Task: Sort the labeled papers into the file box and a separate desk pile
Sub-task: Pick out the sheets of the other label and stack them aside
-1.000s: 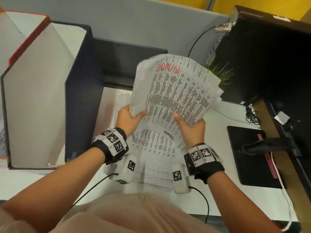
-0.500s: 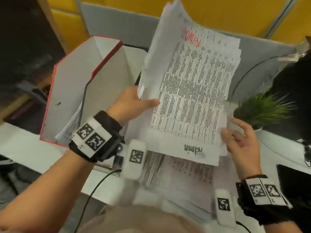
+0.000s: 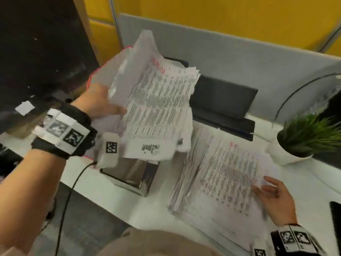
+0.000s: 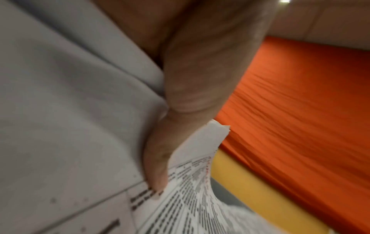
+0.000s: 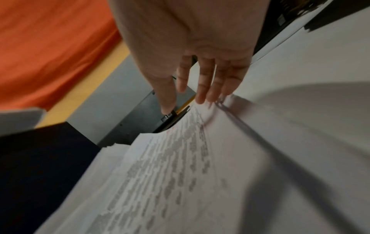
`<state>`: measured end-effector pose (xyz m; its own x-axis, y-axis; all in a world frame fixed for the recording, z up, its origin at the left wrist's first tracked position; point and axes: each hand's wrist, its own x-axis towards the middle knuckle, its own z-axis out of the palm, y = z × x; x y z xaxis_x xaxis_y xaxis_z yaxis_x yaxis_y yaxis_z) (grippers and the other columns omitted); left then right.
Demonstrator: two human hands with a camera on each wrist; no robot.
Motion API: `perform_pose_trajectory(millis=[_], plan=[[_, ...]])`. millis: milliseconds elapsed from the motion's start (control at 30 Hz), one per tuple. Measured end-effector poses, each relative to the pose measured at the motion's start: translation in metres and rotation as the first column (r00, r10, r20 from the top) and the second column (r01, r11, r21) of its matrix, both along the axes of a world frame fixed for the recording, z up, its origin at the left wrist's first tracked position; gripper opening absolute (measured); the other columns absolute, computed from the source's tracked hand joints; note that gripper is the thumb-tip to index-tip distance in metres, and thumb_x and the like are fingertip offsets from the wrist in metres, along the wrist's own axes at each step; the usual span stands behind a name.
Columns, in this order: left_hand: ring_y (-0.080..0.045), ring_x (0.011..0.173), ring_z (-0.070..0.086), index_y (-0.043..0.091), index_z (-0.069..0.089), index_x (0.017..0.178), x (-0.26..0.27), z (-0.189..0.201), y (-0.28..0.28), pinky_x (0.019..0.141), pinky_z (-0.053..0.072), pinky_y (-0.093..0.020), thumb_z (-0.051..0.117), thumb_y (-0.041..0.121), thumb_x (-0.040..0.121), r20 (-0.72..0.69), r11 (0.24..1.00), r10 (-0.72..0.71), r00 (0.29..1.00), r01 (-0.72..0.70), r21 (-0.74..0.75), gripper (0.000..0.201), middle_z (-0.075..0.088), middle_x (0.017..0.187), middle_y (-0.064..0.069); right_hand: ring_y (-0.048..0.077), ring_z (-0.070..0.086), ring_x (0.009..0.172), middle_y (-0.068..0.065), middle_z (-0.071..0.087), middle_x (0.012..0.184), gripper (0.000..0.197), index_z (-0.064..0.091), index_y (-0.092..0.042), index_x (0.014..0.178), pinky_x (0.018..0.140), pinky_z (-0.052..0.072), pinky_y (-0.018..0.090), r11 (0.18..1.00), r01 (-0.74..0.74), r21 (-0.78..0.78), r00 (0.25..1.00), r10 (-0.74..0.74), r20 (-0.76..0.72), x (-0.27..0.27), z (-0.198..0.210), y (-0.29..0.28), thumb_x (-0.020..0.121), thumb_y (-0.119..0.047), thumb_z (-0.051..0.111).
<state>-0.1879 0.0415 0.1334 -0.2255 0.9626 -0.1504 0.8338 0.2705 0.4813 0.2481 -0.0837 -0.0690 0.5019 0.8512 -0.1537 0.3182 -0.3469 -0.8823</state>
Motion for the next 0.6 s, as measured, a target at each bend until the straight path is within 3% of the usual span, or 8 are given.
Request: perform_pose_trajectory(millis=[67,133,233,333,467,600], plan=[[-0.034,0.107,0.054,0.002,0.056,0.12,0.013,-0.015,0.003,0.078,0.038,-0.031,0.076,0.022,0.074,-0.055,0.999,-0.043,0.998,0.043,-0.001,0.055,0.057,0.119,-0.018,0.031,0.056,0.093,0.02,0.057,0.107,0.054,0.055,-0.013,0.119,0.085,0.045,0.037,0.995,0.006,-0.097,0.996,0.003,0.091,0.0,-0.007,-0.003,0.071,-0.015,0.079],[-0.037,0.108,0.054,-0.002,0.055,0.119,0.025,-0.032,0.007,0.08,0.039,-0.033,0.069,0.015,0.08,-0.061,0.997,-0.081,0.995,0.082,0.002,0.045,0.057,0.118,-0.023,0.031,0.053,0.093,0.018,0.053,0.112,0.063,0.052,-0.012,0.125,0.088,0.046,0.042,0.989,0.005,-0.151,0.986,0.02,0.167,0.0,-0.012,-0.005,0.069,-0.017,0.081],[-0.038,0.102,0.058,-0.005,0.057,0.112,0.036,-0.057,0.013,0.08,0.043,-0.037,0.061,0.01,0.086,-0.083,0.993,-0.109,0.99,0.106,-0.043,0.031,0.06,0.111,-0.026,0.029,0.05,0.084,0.02,0.051,0.111,0.07,0.05,-0.009,0.128,0.082,0.045,0.037,0.989,-0.008,-0.148,0.972,0.043,0.233,0.0,-0.019,-0.005,0.066,-0.013,0.083],[-0.037,0.108,0.057,-0.003,0.054,0.12,0.045,-0.08,0.021,0.088,0.047,-0.037,0.06,0.007,0.085,-0.158,0.973,-0.128,0.979,0.093,-0.211,0.037,0.059,0.118,-0.022,0.027,0.048,0.078,0.022,0.051,0.109,0.072,0.05,-0.007,0.129,0.068,0.042,0.029,0.986,-0.012,-0.163,0.968,0.053,0.247,0.001,-0.023,-0.005,0.065,-0.01,0.083],[-0.032,0.109,0.058,-0.001,0.053,0.121,0.045,-0.1,0.029,0.095,0.048,-0.036,0.06,0.017,0.088,-0.228,0.898,-0.229,0.946,0.115,-0.424,0.038,0.06,0.12,-0.017,0.027,0.049,0.083,0.02,0.05,0.111,0.072,0.049,-0.008,0.13,0.083,0.045,0.039,0.983,-0.004,-0.184,0.971,0.048,0.235,0.001,-0.024,-0.006,0.066,-0.009,0.082],[-0.03,0.1,0.063,0.001,0.057,0.113,0.04,-0.111,0.029,0.089,0.052,-0.039,0.067,0.027,0.082,-0.306,0.847,-0.383,0.872,0.199,-0.493,0.041,0.063,0.111,-0.014,0.029,0.052,0.089,0.017,0.048,0.114,0.072,0.047,-0.01,0.131,0.088,0.048,0.045,0.98,0.0,-0.198,0.972,0.047,0.232,-0.001,-0.021,-0.007,0.068,-0.009,0.081]])
